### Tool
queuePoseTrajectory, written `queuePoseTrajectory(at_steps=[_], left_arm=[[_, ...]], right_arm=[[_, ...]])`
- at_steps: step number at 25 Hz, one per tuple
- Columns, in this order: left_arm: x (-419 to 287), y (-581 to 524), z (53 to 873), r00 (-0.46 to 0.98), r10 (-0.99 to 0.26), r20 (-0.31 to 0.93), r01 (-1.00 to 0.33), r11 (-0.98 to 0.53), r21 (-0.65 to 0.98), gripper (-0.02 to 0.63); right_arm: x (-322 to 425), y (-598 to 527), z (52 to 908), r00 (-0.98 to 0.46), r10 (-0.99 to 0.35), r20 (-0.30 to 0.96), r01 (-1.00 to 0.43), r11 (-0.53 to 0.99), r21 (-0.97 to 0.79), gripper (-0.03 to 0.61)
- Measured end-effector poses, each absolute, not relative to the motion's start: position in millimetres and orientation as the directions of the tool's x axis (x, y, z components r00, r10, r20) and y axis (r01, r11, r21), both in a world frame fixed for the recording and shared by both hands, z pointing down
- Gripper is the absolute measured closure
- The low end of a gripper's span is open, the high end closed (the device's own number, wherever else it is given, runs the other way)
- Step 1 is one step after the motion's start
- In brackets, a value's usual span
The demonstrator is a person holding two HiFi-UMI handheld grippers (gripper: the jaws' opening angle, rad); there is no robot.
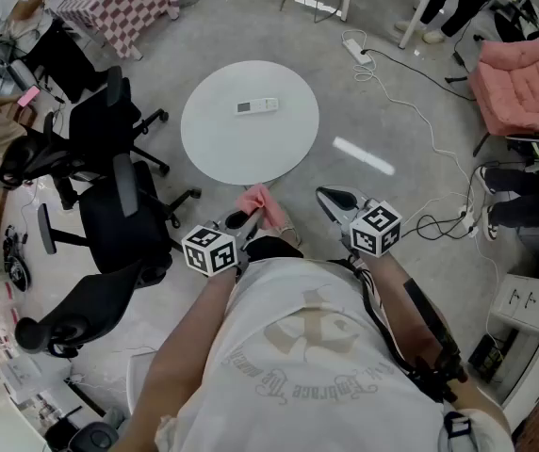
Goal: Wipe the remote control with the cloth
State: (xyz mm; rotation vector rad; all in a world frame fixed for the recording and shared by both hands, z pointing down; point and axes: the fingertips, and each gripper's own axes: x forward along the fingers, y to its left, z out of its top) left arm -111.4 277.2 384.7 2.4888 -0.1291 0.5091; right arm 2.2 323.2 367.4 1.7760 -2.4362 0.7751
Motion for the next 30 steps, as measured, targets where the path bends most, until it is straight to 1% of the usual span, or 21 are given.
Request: queuePoseTrajectory(at_steps=[6, 13, 23, 27, 30], left_arm=[[-101, 284, 382, 0.92, 0.03, 0.391, -0.195, -0.83, 0.522, 0.594], [-100, 281, 382, 0.915, 0.019, 0.404, -0.213, -0.827, 0.52, 0.594], [-108, 268, 391, 0.902, 0.001, 0.431, -0.249, -0.814, 0.524, 0.594], [-97, 250, 399, 0.899, -0.005, 0.438, -0.268, -0.797, 0.541, 0.594], [-84, 231, 401, 0.898, 0.006, 0.439, -0.258, -0.802, 0.539, 0.594]], right_arm=[[14, 332, 370, -0.337, -0.895, 0.292, -0.891, 0.203, -0.407, 0.571], [25, 337, 379, -0.323, -0.892, 0.315, -0.891, 0.173, -0.421, 0.571], [27, 312, 386, -0.337, -0.879, 0.336, -0.888, 0.179, -0.424, 0.571], [37, 297, 394, -0.345, -0.867, 0.359, -0.885, 0.174, -0.431, 0.571], [45, 280, 397, -0.347, -0.861, 0.371, -0.886, 0.172, -0.43, 0.571]])
